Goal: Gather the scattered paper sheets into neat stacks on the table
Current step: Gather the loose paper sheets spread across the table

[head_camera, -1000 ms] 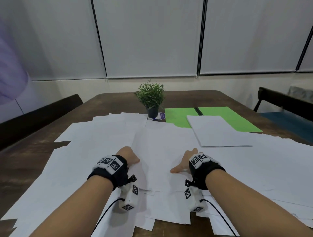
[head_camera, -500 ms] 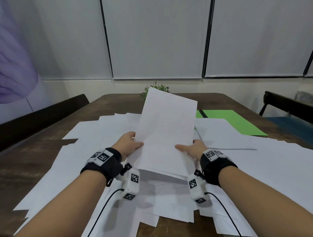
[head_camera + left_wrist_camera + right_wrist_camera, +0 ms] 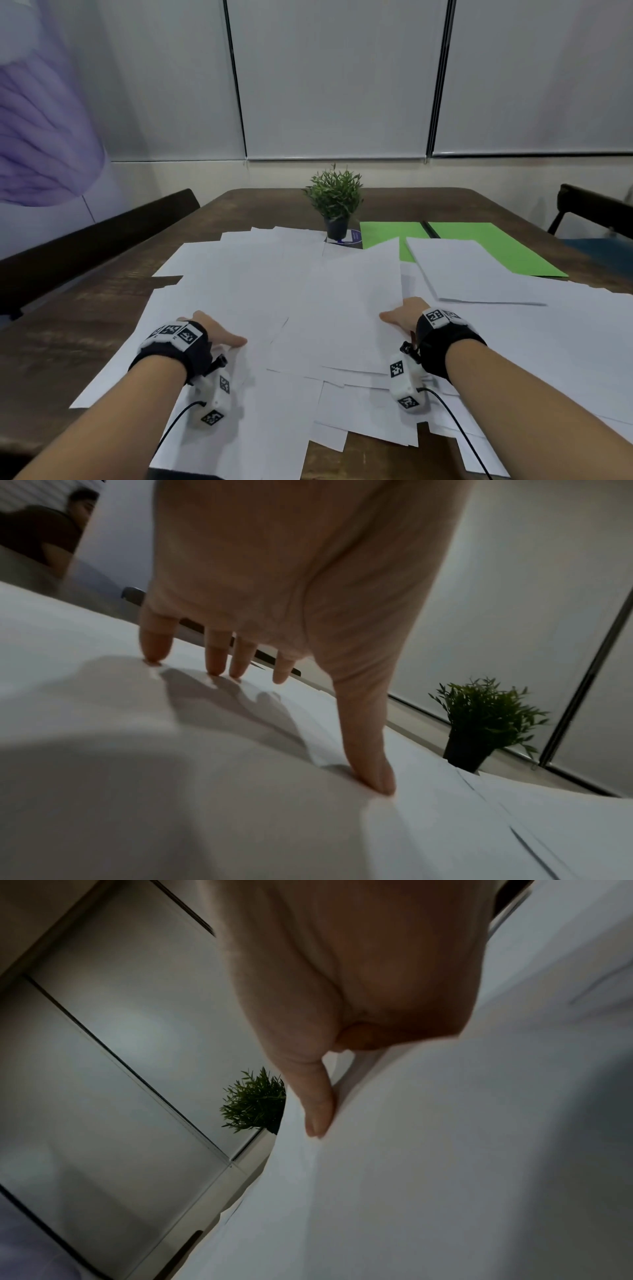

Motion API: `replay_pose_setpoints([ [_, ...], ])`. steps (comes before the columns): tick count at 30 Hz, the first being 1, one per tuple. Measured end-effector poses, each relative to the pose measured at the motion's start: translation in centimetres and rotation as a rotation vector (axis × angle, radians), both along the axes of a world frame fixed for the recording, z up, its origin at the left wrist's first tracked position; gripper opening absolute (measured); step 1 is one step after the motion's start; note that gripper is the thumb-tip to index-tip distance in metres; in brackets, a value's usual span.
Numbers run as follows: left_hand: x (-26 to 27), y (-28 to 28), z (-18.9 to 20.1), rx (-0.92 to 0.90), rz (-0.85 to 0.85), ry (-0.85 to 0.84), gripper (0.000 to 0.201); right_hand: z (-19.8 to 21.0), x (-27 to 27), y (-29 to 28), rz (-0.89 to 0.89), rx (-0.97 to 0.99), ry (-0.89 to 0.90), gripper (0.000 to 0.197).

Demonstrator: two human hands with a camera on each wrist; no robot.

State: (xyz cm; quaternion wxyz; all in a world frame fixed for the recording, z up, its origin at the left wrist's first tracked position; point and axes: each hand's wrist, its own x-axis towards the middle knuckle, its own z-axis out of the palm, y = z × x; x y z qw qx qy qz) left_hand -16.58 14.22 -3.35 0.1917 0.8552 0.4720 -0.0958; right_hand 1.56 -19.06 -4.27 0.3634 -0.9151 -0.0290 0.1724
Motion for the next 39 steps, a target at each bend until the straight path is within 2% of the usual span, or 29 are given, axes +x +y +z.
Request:
replay_pose_setpoints([
  [2, 0.6, 1.5, -0.8, 0.026, 0.046, -0.024, 0.139, 0.0, 0.3, 0.0, -0.002, -0.001, -0.007, 0.059],
  [4, 0.3, 0.9, 0.4, 0.025, 0.048, -0.038, 0.129, -0.2, 0.6, -0.1, 0.005, -0.024, -0.019, 0.052],
  [8, -0.2, -0.6, 1.7, 0.009, -0.039, 0.002, 0.084, -0.6, 1.1, -0.1, 0.008, -0.05, -0.027, 0.053],
  [9, -0.3, -0.7, 1.8, 0.012, -0.039, 0.018, 0.082, -0.7, 1.2, -0.1, 0.012, -0.067, -0.025, 0.055],
  [12, -0.7, -0.8, 1.9, 0.043, -0.008, 0.023, 0.093, -1.0, 1.6, -0.2, 0.026, -0.107, -0.022, 0.058],
  [15, -0.7, -0.6, 1.7, -0.004, -0.106, 0.075, 0.079, -1.2, 1.9, -0.2, 0.036, -0.139, -0.038, 0.06],
  [17, -0.7, -0.6, 1.7, -0.019, -0.162, 0.1, 0.077, -1.2, 2.1, 0.0, 0.043, -0.161, -0.043, 0.06],
  [23, -0.3, -1.3, 2.6, 0.066, -0.255, 0.131, 0.071, -0.9, 2.2, 0.3, 0.053, -0.245, -0.036, 0.06],
  [33, -0.5, 1.0, 2.2, 0.077, -0.19, 0.115, 0.061, -1.1, 2.3, 0.4, 0.042, -0.29, -0.045, 0.062],
  [37, -0.1, 1.9, 1.4, 0.082, -0.159, 0.036, 0.067, -1.2, 2.5, 0.3, 0.035, -0.285, -0.054, 0.064],
  [39, 0.0, 2.1, 1.6, 0.099, -0.146, -0.01, 0.058, -1.2, 2.5, 0.2, 0.042, -0.271, -0.052, 0.063],
])
